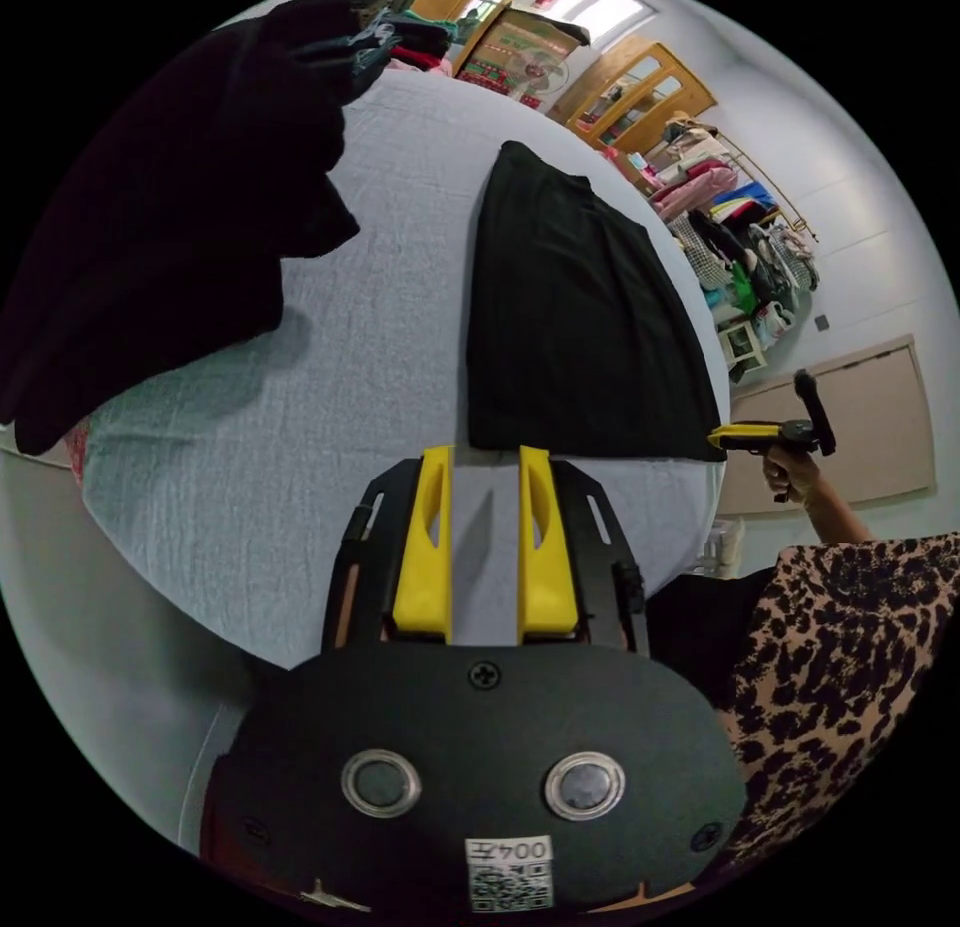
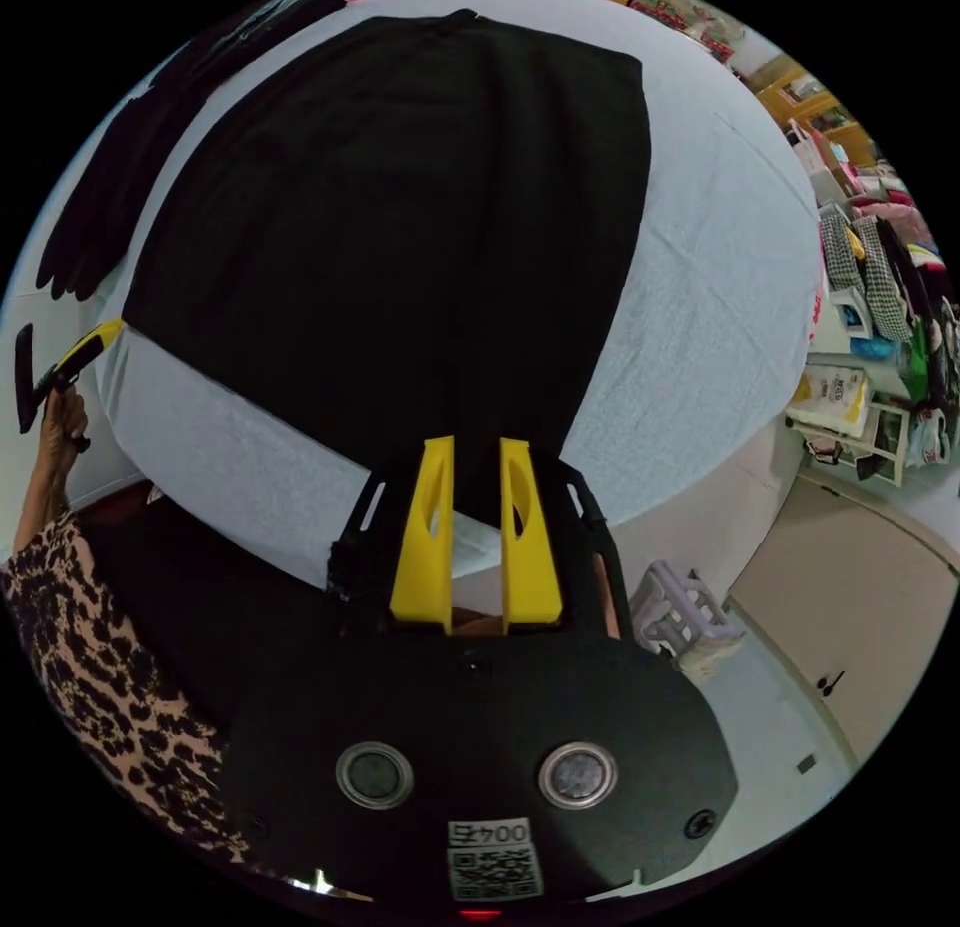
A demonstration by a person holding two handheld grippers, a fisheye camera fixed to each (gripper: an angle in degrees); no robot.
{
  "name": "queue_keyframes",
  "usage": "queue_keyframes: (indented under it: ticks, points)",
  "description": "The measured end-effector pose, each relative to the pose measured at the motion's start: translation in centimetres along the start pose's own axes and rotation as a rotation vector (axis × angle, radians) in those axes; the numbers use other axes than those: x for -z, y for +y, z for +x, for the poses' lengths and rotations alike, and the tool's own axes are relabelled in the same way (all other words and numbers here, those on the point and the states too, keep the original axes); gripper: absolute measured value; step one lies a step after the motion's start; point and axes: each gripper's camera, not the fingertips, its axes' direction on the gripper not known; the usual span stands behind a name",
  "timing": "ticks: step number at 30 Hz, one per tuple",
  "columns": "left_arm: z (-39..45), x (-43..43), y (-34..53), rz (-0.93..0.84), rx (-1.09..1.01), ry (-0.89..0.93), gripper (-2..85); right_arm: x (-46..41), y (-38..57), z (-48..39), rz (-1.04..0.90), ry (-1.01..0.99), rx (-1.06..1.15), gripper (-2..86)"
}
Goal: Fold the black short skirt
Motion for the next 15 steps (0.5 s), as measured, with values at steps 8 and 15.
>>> queue_keyframes:
  ticks: [8, 15]
  points:
    - [-2.6, -0.6, -1.2, 0.059, 0.013, 0.105, 9.3, 1.6, -6.7, -0.5, -0.148, -0.022, 0.032, 7.7]
    - [-3.6, -2.5, -3.2, -0.007, 0.019, 0.142, 4.3, 2.7, -10.7, -0.9, -0.235, -0.001, -0.007, 8.0]
